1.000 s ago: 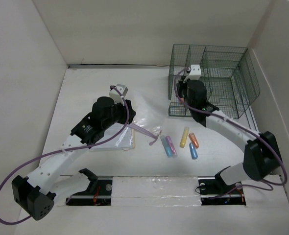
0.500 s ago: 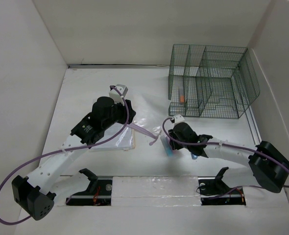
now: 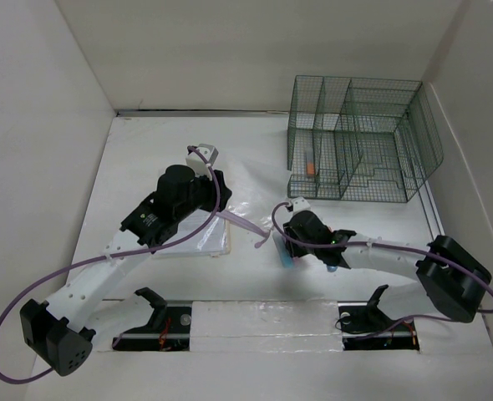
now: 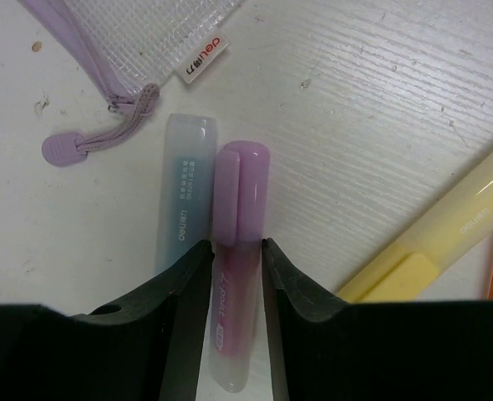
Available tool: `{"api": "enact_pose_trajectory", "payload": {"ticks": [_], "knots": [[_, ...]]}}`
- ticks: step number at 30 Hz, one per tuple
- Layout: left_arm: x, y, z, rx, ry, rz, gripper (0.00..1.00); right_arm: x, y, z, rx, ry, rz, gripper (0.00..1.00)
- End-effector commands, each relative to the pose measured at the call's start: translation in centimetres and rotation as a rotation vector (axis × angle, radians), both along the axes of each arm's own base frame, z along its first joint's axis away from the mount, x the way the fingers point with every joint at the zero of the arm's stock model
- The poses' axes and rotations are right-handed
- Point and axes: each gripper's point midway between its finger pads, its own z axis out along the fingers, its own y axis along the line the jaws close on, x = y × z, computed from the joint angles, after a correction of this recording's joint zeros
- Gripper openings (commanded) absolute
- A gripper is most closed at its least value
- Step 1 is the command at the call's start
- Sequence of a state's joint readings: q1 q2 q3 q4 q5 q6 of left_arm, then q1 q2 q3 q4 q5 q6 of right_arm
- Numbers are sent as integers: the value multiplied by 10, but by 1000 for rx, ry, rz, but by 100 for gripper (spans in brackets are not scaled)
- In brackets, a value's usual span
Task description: Organize the desk
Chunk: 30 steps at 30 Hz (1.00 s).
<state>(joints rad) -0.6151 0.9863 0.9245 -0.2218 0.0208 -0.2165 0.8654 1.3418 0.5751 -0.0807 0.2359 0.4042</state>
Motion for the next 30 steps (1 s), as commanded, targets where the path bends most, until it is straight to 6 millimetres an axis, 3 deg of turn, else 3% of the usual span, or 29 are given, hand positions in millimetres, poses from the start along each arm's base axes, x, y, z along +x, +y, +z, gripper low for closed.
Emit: {"api": "enact_pose_trajectory", "payload": {"ticks": [1, 8, 10, 13, 16, 17, 18, 20, 24, 29, 30], "knots": [[3, 0, 8, -8, -35, -2, 40, 5, 7, 14, 35, -27, -16, 36], [2, 0, 9, -13, -37, -4, 40, 5, 4, -14, -37, 22, -28, 36], [2, 0, 10, -14, -40, -4, 40, 8, 5, -14, -40, 18, -34, 20], [2, -1, 10, -18, -40, -6, 40, 15, 1, -1, -46, -27, -57, 15], [1, -1, 12, -19, -43, -8, 40, 29, -4, 35, -43, -123, -88, 12], [1, -1, 11, -19, -42, -10, 40, 39, -3, 60, -21, -187, -112, 12], [1, -1, 12, -21, -43, -12, 40, 42, -4, 72, -32, -214, -102, 12], [0, -2, 12, -24, -41, -16, 40, 68, -8, 114, 19, -311, -144, 13], [-1, -3, 13, -28, -45, -24, 40, 114, -17, 168, 91, -448, -217, 14], [-3, -3, 15, -36, -50, -29, 40, 183, -35, 195, 85, -550, -321, 15], [-4, -2, 16, -39, -51, -28, 40, 199, -47, 203, 85, -580, -353, 15]]}}
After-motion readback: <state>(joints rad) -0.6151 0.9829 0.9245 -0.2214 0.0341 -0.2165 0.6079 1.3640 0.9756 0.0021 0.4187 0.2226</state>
